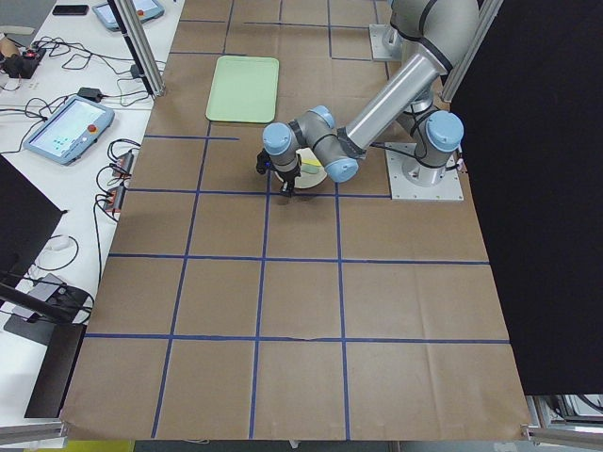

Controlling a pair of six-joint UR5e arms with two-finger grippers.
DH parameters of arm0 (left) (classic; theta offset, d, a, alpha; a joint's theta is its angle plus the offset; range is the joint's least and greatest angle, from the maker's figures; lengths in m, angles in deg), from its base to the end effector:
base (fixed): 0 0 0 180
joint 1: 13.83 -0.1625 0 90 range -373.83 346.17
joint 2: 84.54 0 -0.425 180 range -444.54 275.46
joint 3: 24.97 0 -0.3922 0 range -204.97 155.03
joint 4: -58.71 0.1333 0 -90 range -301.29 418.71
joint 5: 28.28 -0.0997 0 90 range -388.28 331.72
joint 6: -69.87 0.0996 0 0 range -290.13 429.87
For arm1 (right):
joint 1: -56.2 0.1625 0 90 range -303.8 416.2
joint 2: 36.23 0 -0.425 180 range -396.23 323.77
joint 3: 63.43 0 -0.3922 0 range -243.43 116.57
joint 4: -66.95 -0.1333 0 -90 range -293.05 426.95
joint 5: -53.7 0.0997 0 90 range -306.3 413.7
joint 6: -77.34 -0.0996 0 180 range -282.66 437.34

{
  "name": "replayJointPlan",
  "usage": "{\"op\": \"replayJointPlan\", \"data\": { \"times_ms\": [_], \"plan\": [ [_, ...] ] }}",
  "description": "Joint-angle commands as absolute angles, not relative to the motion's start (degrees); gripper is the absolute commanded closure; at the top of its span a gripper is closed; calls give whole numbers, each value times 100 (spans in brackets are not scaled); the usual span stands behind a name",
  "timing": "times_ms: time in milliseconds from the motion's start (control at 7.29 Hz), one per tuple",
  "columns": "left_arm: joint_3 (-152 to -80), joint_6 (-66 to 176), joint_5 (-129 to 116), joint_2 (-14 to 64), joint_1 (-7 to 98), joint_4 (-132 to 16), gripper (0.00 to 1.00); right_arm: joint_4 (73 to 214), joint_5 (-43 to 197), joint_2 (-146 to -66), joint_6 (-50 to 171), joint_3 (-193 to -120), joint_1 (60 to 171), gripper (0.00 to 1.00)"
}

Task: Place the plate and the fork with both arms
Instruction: 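Lower the left gripper and grasp the white plate's rim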

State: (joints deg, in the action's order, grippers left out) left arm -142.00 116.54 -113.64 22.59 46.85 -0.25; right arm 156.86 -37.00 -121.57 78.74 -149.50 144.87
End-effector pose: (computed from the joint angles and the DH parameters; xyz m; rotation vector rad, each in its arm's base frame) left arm 0.1123 -0.4887 0.1761 -0.4286 -2.8995 -0.1925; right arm 0.1199 -0.5279 0.4801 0.0020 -3.1296 -0.0228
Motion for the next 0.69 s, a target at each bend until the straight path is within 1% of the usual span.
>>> {"op": "replayJointPlan", "data": {
  "times_ms": [0, 137, 274, 549],
  "plan": [
    [-14195, 11654, -11363, 2269, 4673, -17, 68, 15687, -3692, -12157, 7875, -14947, 14488, 0],
    [-14195, 11646, -11354, 2260, 4673, -17, 69, 15687, -3700, -12157, 7875, -14947, 14488, 0],
    [-14195, 11637, -11328, 2286, 4664, -17, 75, 15687, -3700, -12157, 7866, -14947, 14488, 0],
    [-14186, 11619, -11310, 2260, 4655, -17, 82, 15687, -3700, -12157, 7875, -14947, 14488, 0]
  ]
}}
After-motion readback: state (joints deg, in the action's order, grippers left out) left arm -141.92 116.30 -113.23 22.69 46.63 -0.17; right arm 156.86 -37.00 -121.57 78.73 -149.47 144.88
